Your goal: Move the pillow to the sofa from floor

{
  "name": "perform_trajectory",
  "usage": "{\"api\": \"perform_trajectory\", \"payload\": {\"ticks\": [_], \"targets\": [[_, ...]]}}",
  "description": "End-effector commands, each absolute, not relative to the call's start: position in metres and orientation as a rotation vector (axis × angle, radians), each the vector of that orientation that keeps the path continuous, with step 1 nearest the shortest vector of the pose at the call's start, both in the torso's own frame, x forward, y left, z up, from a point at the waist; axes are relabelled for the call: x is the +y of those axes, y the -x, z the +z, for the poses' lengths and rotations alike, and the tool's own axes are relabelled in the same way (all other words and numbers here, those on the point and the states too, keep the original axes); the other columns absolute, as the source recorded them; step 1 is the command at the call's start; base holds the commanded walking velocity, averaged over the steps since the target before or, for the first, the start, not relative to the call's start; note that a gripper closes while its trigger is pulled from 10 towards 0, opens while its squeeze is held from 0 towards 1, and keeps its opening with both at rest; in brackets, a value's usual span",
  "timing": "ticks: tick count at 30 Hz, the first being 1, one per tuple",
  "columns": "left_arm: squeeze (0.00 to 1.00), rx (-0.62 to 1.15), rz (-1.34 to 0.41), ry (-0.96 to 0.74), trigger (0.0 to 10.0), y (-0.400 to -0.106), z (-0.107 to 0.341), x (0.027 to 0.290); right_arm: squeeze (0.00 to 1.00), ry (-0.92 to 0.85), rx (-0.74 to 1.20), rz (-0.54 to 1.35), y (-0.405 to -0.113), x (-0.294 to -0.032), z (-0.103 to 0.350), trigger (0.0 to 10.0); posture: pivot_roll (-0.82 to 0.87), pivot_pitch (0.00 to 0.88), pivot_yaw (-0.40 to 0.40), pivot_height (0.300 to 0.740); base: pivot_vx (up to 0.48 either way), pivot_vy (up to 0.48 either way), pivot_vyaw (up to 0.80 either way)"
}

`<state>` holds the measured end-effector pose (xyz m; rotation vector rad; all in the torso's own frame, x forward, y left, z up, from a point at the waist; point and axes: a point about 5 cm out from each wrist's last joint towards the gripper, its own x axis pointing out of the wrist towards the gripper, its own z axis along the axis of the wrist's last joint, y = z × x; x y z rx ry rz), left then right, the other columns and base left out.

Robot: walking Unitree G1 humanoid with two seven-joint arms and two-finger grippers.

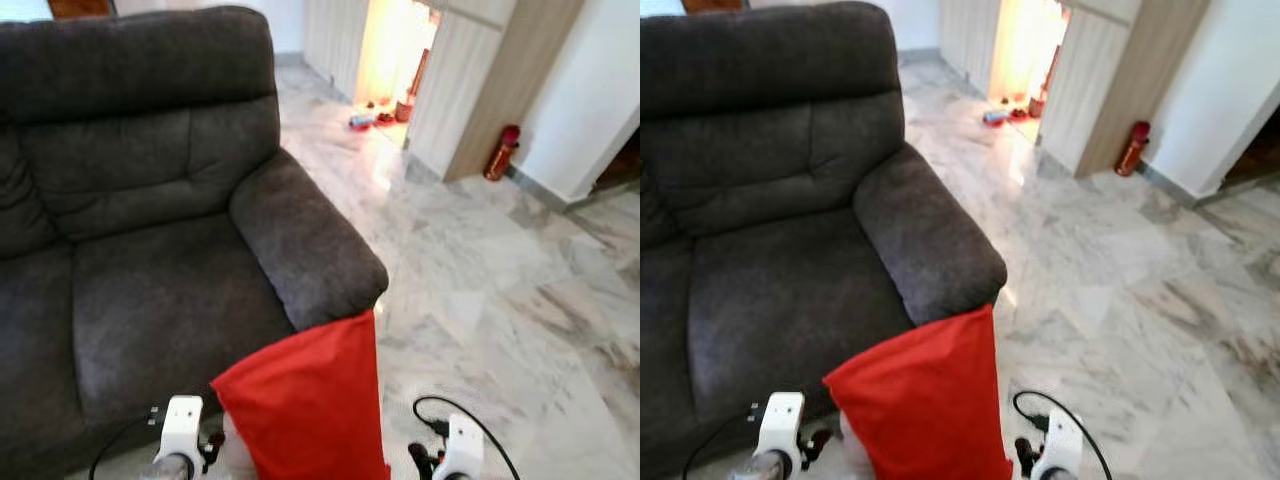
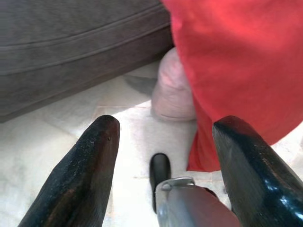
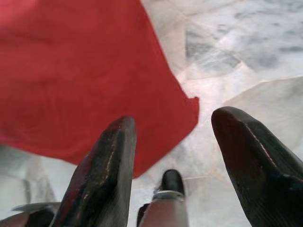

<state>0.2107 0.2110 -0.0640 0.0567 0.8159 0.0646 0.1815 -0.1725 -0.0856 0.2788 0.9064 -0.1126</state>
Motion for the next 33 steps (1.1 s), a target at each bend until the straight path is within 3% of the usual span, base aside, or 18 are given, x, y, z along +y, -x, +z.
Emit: {"api": "perform_trajectory", "payload": {"ticks": [1,18,24,33], "targets": [[0.00,0.841,0.062,-0.046,10.0,-0.2066,-0.0670,0.2098,0.00,-0.277,0.909,-0.136,-0.1801,-0.1771,-0.0859,10.0,-0.01,0.000,-0.084,0.740,0.000,0.360,0.00],[0.00,0.847,0.050,-0.037,10.0,-0.2058,-0.0676,0.2092,0.00,-0.279,0.898,-0.140,-0.1826,-0.1779,-0.0846,10.0,-0.01,0.000,-0.082,0.740,0.000,0.382,-0.16],[0.00,0.845,0.048,-0.044,10.0,-0.2061,-0.0673,0.2098,0.00,-0.275,0.901,-0.136,-0.1828,-0.1768,-0.0846,10.0,-0.01,0.000,-0.080,0.740,0.000,0.000,-0.77],[0.00,0.853,0.048,-0.056,10.0,-0.2021,-0.0679,0.2172,0.00,-0.274,0.902,-0.138,-0.1821,-0.1749,-0.0851,10.0,-0.01,0.000,-0.077,0.740,0.000,0.000,0.00]]}}
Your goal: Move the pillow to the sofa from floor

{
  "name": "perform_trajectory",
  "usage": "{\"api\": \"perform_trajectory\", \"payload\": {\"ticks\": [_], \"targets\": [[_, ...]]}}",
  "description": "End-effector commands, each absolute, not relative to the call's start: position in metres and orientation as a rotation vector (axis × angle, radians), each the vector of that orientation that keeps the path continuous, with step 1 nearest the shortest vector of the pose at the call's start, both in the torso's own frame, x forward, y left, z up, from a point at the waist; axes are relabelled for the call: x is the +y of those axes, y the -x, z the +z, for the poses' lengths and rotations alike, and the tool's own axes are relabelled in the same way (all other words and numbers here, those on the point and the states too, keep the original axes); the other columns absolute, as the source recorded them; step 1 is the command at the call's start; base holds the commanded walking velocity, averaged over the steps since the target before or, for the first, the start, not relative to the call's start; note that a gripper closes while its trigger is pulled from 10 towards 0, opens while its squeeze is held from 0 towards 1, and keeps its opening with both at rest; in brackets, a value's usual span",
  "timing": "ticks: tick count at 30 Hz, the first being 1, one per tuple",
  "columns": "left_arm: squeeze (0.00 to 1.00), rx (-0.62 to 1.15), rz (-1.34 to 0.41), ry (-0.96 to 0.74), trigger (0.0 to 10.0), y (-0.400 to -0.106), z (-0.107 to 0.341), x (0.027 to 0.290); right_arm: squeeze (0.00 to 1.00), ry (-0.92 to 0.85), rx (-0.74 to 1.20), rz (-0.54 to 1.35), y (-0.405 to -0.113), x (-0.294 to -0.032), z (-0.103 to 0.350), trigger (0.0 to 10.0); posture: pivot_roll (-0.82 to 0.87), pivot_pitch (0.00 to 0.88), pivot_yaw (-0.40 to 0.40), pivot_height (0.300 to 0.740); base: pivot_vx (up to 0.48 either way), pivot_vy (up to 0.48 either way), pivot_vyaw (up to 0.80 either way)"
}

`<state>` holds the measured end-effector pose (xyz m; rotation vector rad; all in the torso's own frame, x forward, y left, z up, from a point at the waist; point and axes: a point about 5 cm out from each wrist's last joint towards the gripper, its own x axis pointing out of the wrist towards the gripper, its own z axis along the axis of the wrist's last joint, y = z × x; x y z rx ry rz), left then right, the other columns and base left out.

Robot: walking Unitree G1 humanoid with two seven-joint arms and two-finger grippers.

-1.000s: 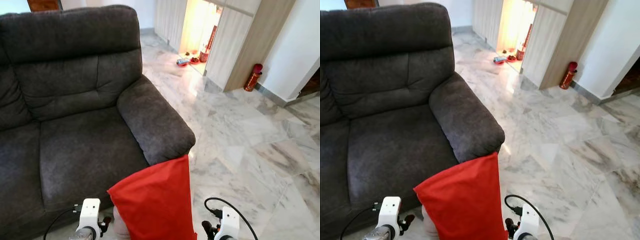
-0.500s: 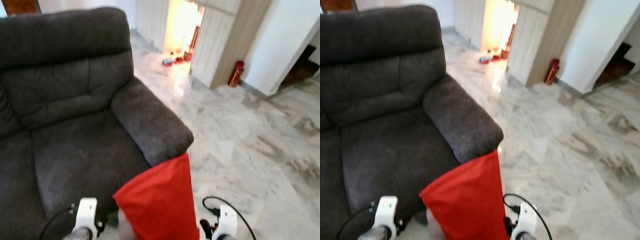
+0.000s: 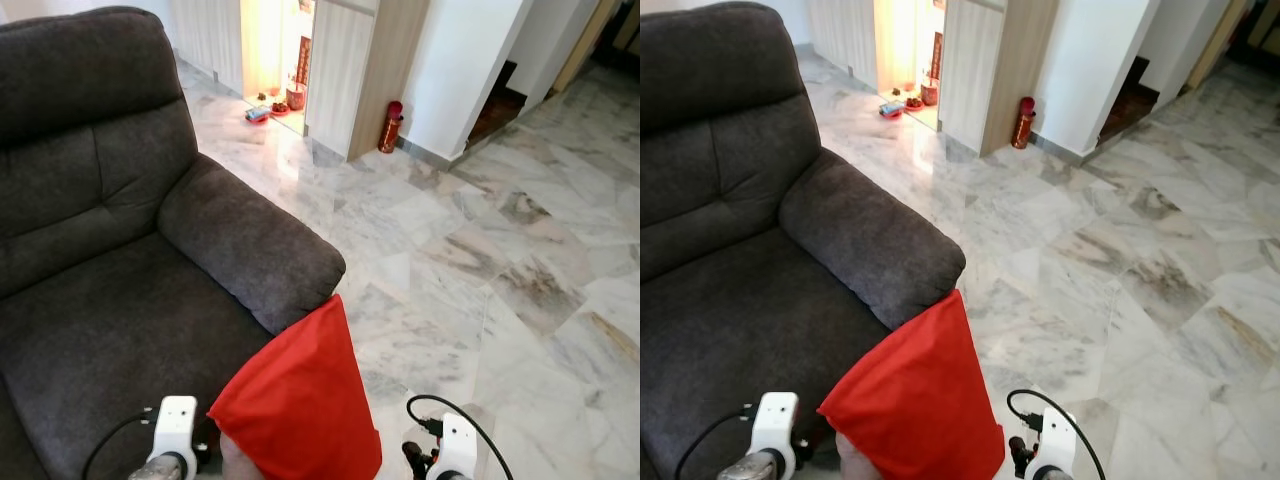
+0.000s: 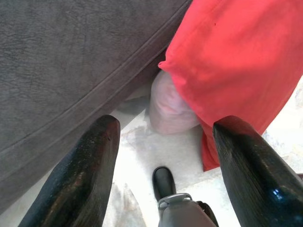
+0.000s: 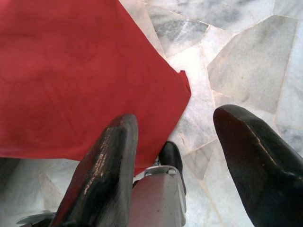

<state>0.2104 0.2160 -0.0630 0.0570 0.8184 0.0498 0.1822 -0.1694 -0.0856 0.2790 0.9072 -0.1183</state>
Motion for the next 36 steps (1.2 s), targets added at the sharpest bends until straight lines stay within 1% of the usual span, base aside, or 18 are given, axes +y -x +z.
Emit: {"api": "perform_trajectory", "payload": {"ticks": [1,6,12,15,16,19,20,23,26,27,28,30,31,32,34,35,36], "targets": [[0.00,0.856,0.051,-0.056,10.0,-0.201,-0.068,0.219,0.00,-0.274,0.902,-0.137,-0.182,-0.175,-0.085,10.0,-0.01,0.000,-0.077,0.740,0.000,0.000,0.00],[0.00,0.875,0.060,-0.063,10.0,-0.192,-0.071,0.226,0.00,-0.279,0.890,-0.140,-0.184,-0.175,-0.084,10.0,-0.01,0.000,-0.079,0.740,0.000,0.000,0.00],[0.00,0.868,0.073,-0.065,10.0,-0.189,-0.071,0.231,0.00,-0.278,0.867,-0.150,-0.188,-0.178,-0.082,10.0,-0.01,0.000,-0.079,0.740,0.000,0.000,0.00],[0.00,0.822,0.081,-0.069,10.0,-0.195,-0.067,0.233,0.00,-0.277,0.801,-0.207,-0.197,-0.189,-0.075,10.0,-0.01,0.000,-0.079,0.740,0.000,0.000,0.00],[0.00,0.778,0.077,-0.068,10.0,-0.205,-0.062,0.228,0.00,-0.258,0.772,-0.212,-0.201,-0.194,-0.071,10.0,-0.01,0.000,-0.079,0.740,0.000,0.000,0.00],[0.00,0.715,0.076,-0.069,10.0,-0.220,-0.054,0.220,0.00,-0.230,0.726,-0.212,-0.209,-0.199,-0.065,10.0,-0.01,0.000,-0.079,0.740,0.000,0.000,0.00],[0.00,0.665,0.084,-0.073,10.0,-0.228,-0.048,0.217,0.00,-0.210,0.691,-0.212,-0.215,-0.203,-0.060,10.0,0.00,0.000,-0.080,0.740,0.000,0.000,0.00],[0.00,0.605,0.104,-0.071,10.0,-0.238,-0.040,0.217,0.00,-0.194,0.632,-0.214,-0.223,-0.208,-0.053,10.0,0.00,0.000,-0.082,0.740,0.000,0.000,0.00],[0.00,0.475,0.102,-0.114,10.0,-0.252,-0.025,0.216,0.00,-0.176,0.482,-0.221,-0.243,-0.215,-0.033,10.0,0.00,0.000,-0.081,0.740,0.000,0.000,0.00],[0.00,0.475,0.102,-0.114,10.0,-0.252,-0.025,0.216,0.00,-0.176,0.482,-0.221,-0.243,-0.215,-0.033,10.0,0.00,0.000,-0.081,0.740,0.000,0.000,0.00],[0.00,0.405,0.106,-0.160,10.0,-0.257,-0.017,0.217,0.00,-0.152,0.410,-0.213,-0.251,-0.216,-0.023,10.0,0.00,0.000,-0.081,0.740,0.000,0.000,0.00],[0.00,0.347,0.118,-0.190,10.0,-0.260,-0.010,0.220,0.00,-0.122,0.359,-0.200,-0.255,-0.215,-0.016,10.0,0.00,0.000,-0.078,0.740,0.000,0.000,0.00],[0.00,0.291,0.129,-0.198,10.0,-0.262,-0.003,0.222,0.00,-0.116,0.317,-0.188,-0.258,-0.214,-0.011,10.0,0.00,0.000,-0.080,0.740,0.000,0.000,0.00],[0.00,0.142,0.150,-0.233,10.0,-0.266,0.018,0.227,0.00,-0.093,0.219,-0.147,-0.260,-0.208,0.000,10.0,0.00,0.000,-0.084,0.740,0.000,0.000,0.00],[0.00,0.085,0.157,-0.243,10.0,-0.266,0.027,0.229,0.00,-0.065,0.184,-0.127,-0.259,-0.206,0.005,10.0,0.01,0.000,-0.085,0.740,0.000,0.000,0.00],[0.00,0.020,0.156,-0.253,10.0,-0.267,0.038,0.229,0.00,-0.069,0.130,-0.124,-0.259,-0.204,0.013,10.0,0.01,0.000,-0.086,0.740,0.000,0.000,0.00],[0.00,0.020,0.156,-0.253,10.0,-0.267,0.038,0.229,0.00,-0.069,0.130,-0.124,-0.259,-0.204,0.013,10.0,0.01,0.000,-0.086,0.740,0.000,0.000,0.00]]}}
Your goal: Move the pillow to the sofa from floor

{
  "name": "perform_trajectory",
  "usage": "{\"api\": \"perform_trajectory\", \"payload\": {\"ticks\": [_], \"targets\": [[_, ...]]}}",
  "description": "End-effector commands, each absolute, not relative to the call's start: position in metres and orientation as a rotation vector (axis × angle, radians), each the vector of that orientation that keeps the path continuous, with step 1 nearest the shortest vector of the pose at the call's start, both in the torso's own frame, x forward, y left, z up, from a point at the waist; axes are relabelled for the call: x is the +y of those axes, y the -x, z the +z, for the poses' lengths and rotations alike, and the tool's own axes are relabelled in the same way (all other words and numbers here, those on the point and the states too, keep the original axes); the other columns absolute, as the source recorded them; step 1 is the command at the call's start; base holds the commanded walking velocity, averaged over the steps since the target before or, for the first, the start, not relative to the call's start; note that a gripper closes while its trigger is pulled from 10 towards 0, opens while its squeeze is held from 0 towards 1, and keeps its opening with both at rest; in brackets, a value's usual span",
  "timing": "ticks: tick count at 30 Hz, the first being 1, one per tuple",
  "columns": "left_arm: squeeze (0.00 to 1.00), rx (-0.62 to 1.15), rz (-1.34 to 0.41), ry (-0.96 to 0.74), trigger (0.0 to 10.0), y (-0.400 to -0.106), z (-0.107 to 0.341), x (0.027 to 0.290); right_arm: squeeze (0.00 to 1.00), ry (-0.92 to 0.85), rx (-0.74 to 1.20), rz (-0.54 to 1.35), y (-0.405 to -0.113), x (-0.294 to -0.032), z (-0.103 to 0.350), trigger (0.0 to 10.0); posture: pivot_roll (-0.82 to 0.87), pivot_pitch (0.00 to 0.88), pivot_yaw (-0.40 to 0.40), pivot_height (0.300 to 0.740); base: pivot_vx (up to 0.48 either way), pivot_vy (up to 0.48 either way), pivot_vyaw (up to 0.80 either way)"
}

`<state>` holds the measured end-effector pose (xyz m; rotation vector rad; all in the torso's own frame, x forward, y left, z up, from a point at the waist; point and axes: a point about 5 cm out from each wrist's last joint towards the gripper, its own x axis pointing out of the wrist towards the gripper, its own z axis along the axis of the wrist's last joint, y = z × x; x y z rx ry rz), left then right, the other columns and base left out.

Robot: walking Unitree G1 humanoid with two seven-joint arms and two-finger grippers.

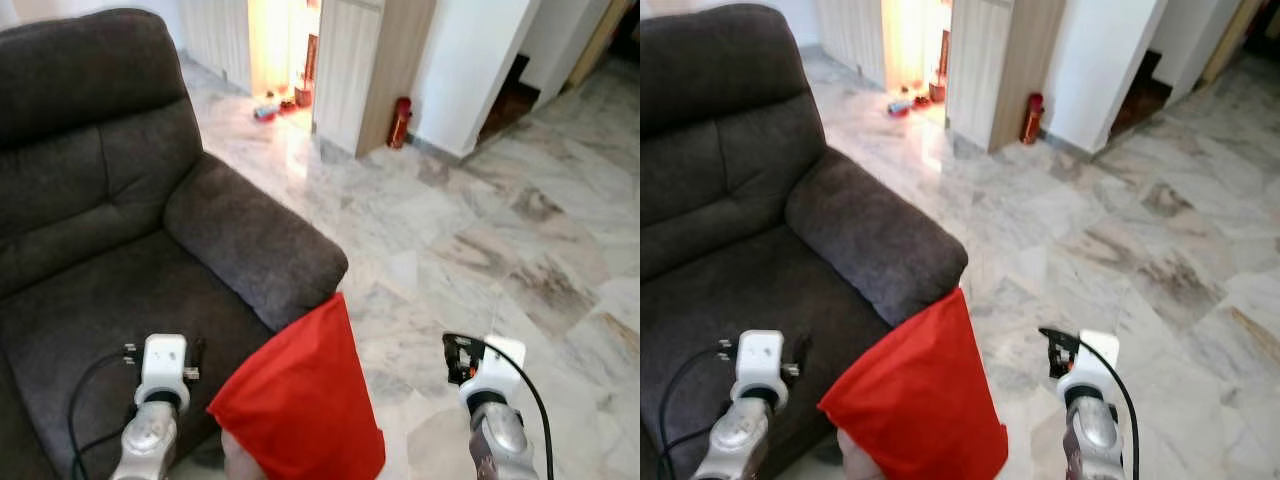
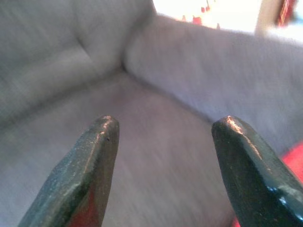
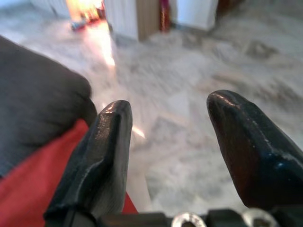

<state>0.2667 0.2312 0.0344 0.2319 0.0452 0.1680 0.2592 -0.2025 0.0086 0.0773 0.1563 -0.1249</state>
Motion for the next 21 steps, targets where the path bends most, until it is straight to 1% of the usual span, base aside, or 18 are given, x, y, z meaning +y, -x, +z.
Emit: {"api": "perform_trajectory", "payload": {"ticks": [1,5,6,8,12,15,21], "targets": [[0.00,-0.040,0.153,-0.266,10.0,-0.267,0.050,0.228,0.00,-0.060,0.092,-0.118,-0.259,-0.202,0.020,10.0,0.01,0.000,-0.088,0.740,0.000,0.000,0.00],[0.00,-0.136,0.159,-0.274,10.0,-0.273,0.072,0.223,0.00,-0.035,0.021,-0.096,-0.258,-0.198,0.035,10.0,0.02,0.000,-0.088,0.740,0.000,0.000,0.00],[0.00,-0.187,0.149,-0.268,10.0,-0.277,0.086,0.217,0.00,-0.022,-0.010,-0.084,-0.256,-0.195,0.042,10.0,0.02,0.000,-0.087,0.740,0.000,0.000,0.00],[0.00,-0.229,0.137,-0.253,10.0,-0.281,0.099,0.209,0.00,0.002,-0.039,-0.067,-0.252,-0.192,0.050,10.0,0.02,0.000,-0.087,0.740,0.000,0.000,0.00],[0.00,-0.245,0.109,-0.231,10.0,-0.290,0.113,0.195,0.00,-0.010,-0.075,-0.088,-0.245,-0.192,0.065,10.0,0.02,0.000,-0.082,0.740,0.000,0.000,0.00],[0.00,-0.253,0.090,-0.214,10.0,-0.295,0.118,0.188,0.00,-0.007,-0.088,-0.048,-0.243,-0.185,0.070,10.0,0.01,0.000,-0.075,0.740,0.000,0.000,0.00],[0.00,-0.218,0.087,-0.203,10.0,-0.293,0.115,0.186,0.00,-0.019,-0.079,-0.081,-0.253,-0.186,0.076,10.0,0.01,0.000,-0.070,0.740,0.000,0.000,0.00]]}}
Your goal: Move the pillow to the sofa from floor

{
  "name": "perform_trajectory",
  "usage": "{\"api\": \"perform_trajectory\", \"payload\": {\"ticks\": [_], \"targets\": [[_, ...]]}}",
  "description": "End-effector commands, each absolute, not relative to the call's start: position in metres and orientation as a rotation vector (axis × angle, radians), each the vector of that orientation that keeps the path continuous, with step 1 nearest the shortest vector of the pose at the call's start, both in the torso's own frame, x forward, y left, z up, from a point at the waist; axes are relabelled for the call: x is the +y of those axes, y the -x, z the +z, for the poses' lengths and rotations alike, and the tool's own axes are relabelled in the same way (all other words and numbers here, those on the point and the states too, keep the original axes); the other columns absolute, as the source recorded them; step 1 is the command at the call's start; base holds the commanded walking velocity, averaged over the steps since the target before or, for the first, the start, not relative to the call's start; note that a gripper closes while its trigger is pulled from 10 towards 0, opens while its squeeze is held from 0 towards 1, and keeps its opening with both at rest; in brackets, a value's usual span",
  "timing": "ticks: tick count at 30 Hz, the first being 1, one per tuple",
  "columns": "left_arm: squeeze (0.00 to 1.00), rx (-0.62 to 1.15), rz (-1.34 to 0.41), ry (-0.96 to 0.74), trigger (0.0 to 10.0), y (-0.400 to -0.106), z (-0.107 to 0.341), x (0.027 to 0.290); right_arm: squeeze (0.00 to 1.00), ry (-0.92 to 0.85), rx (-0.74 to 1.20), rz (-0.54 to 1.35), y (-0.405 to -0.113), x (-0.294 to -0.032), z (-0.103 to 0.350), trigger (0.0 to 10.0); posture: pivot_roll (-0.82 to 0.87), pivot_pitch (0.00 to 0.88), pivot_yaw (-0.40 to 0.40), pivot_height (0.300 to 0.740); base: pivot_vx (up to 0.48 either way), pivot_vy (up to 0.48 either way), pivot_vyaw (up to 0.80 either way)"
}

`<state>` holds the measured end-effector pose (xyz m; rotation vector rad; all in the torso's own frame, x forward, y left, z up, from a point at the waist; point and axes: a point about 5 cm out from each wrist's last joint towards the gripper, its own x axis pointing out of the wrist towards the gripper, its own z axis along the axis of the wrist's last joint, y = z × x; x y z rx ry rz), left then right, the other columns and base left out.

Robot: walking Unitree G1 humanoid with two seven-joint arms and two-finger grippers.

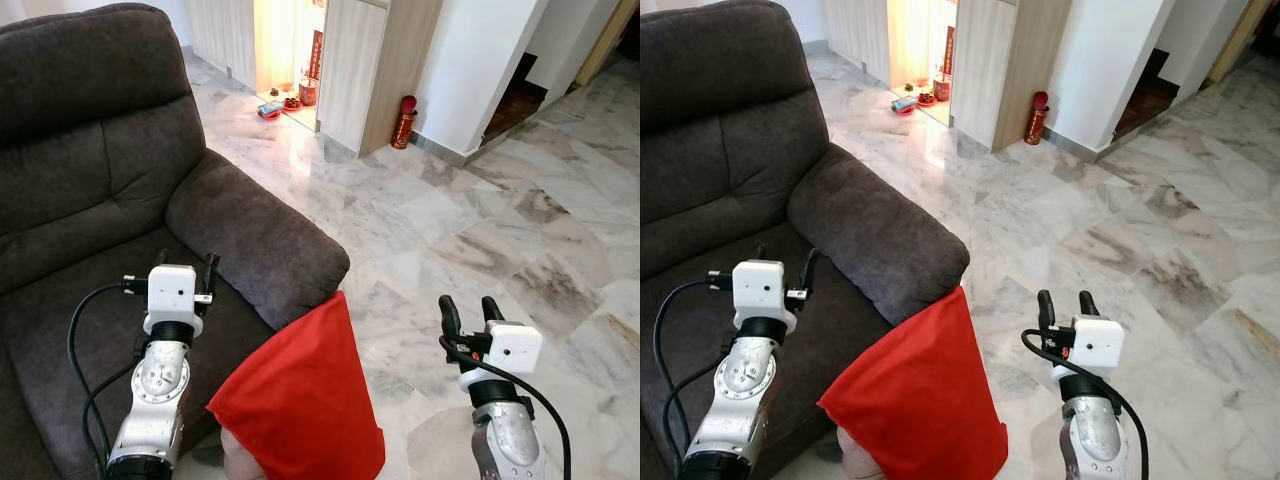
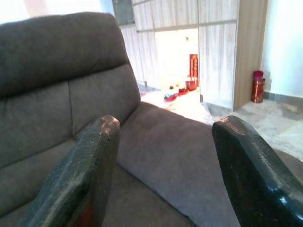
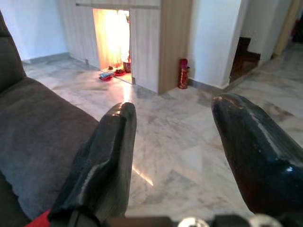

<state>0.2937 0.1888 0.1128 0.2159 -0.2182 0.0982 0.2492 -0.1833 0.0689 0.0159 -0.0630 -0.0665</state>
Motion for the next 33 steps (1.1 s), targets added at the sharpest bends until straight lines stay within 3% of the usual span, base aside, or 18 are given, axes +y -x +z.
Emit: {"api": "perform_trajectory", "payload": {"ticks": [1,13,29,33], "targets": [[0.00,-0.215,0.087,-0.203,10.0,-0.292,0.115,0.186,0.00,-0.022,-0.081,-0.083,-0.254,-0.185,0.077,10.0,0.02,0.000,-0.072,0.740,0.000,0.000,0.00],[0.00,-0.185,0.103,-0.183,10.0,-0.298,0.119,0.191,0.00,-0.029,0.003,-0.114,-0.267,-0.185,0.076,10.0,0.02,0.000,-0.074,0.740,0.000,0.000,0.00],[0.00,-0.162,0.107,-0.179,10.0,-0.301,0.118,0.196,0.00,-0.039,0.010,-0.069,-0.269,-0.177,0.079,10.0,0.02,0.000,-0.077,0.650,0.000,0.000,0.00],[0.00,-0.159,0.113,-0.180,10.0,-0.301,0.117,0.198,0.00,-0.029,0.003,-0.057,-0.269,-0.176,0.080,10.0,0.02,0.000,-0.081,0.650,0.000,0.000,0.00]]}}
